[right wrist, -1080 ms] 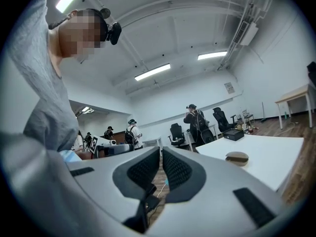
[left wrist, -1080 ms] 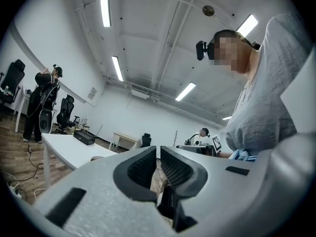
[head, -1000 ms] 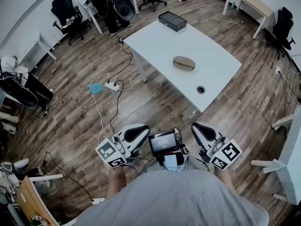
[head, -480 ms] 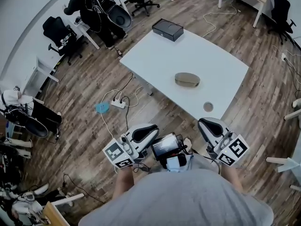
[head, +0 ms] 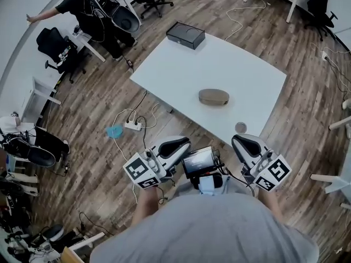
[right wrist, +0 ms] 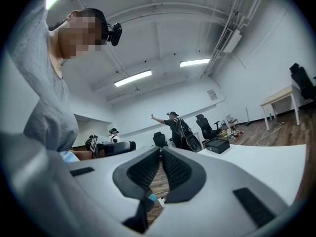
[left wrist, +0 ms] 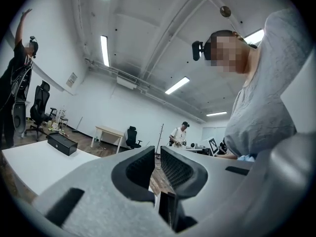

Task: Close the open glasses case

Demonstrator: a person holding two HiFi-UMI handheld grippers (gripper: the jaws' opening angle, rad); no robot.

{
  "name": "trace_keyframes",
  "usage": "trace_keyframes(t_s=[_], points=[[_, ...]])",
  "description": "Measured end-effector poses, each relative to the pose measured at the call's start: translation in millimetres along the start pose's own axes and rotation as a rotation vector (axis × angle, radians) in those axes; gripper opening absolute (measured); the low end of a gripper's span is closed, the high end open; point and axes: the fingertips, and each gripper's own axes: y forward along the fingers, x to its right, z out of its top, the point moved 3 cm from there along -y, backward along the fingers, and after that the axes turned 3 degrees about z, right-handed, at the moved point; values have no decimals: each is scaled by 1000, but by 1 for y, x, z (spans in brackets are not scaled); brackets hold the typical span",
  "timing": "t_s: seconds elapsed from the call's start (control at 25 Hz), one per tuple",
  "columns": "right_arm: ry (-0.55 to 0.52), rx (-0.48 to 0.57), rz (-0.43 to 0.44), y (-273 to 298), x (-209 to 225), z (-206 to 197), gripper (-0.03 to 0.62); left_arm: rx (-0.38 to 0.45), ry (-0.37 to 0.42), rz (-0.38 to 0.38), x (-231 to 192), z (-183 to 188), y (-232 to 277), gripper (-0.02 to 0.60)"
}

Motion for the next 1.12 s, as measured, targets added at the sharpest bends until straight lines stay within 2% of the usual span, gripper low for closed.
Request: trace_keyframes(t_s=[0.24, 0.48, 0.64, 0.96, 1.12], points=[[8, 26, -119, -1, 11, 6, 34, -63, -11, -60, -34, -1, 25, 26], [20, 37, -197, -6, 13, 4, 34, -108, -19, -127, -56, -4, 50, 26], [32, 37, -233, -7, 21, 3, 34, -121, -24, -163, -63, -5, 67, 26], [31, 45, -276, -9, 25, -3, 34, -117, -41, -172, -74, -15, 75, 25], [38, 40, -293, -10, 24, -7, 34, -141, -30, -189, -79, -23, 82, 25]])
